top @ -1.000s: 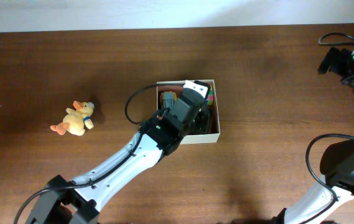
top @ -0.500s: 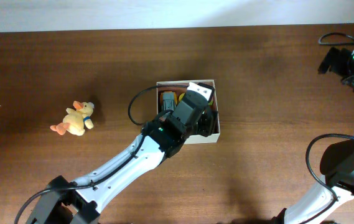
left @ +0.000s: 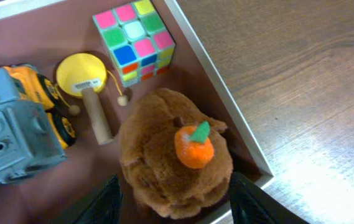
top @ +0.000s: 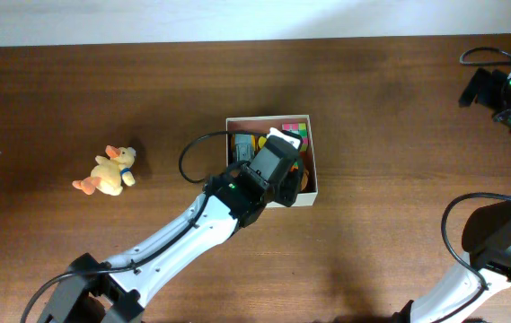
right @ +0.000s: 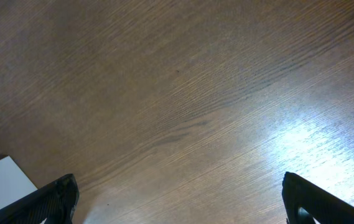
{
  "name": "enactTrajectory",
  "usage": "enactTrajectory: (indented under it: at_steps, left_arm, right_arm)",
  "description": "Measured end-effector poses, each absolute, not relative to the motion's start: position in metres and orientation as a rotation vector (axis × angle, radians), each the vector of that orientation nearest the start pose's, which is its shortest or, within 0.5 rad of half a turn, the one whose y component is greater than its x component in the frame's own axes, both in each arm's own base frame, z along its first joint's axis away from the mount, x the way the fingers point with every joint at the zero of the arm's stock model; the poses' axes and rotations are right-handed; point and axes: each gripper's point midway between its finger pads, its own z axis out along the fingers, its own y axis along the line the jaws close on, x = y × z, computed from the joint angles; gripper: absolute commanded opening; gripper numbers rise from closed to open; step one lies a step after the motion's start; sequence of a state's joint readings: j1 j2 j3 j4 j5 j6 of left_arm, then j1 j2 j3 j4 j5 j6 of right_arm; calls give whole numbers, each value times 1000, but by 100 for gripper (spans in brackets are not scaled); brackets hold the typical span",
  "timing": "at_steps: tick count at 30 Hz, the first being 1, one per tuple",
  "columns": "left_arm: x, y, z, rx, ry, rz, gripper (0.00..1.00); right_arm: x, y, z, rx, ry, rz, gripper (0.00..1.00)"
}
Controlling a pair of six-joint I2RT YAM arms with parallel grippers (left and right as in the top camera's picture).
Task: Pack container
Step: 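Lower the capybara into the box's front right area with the left gripper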
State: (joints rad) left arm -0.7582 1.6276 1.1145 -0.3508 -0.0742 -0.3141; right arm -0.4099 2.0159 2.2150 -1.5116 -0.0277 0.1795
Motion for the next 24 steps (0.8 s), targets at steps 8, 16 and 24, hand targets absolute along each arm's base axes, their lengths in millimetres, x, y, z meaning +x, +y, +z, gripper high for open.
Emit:
enactTrajectory:
  at_steps: [8, 16, 24]
  left_arm:
    - [334, -290, 127, 491, 2383, -360, 57]
    - [339, -294, 106, 497, 2410, -339, 57]
    - [346, -301, 108, 490, 2371, -362, 57]
  right_arm:
    - [391, -165, 221, 830, 2760, -4, 99]
    - [391, -165, 221, 832, 2759, -3, 99]
    - [391, -165, 221, 832, 2759, -4, 99]
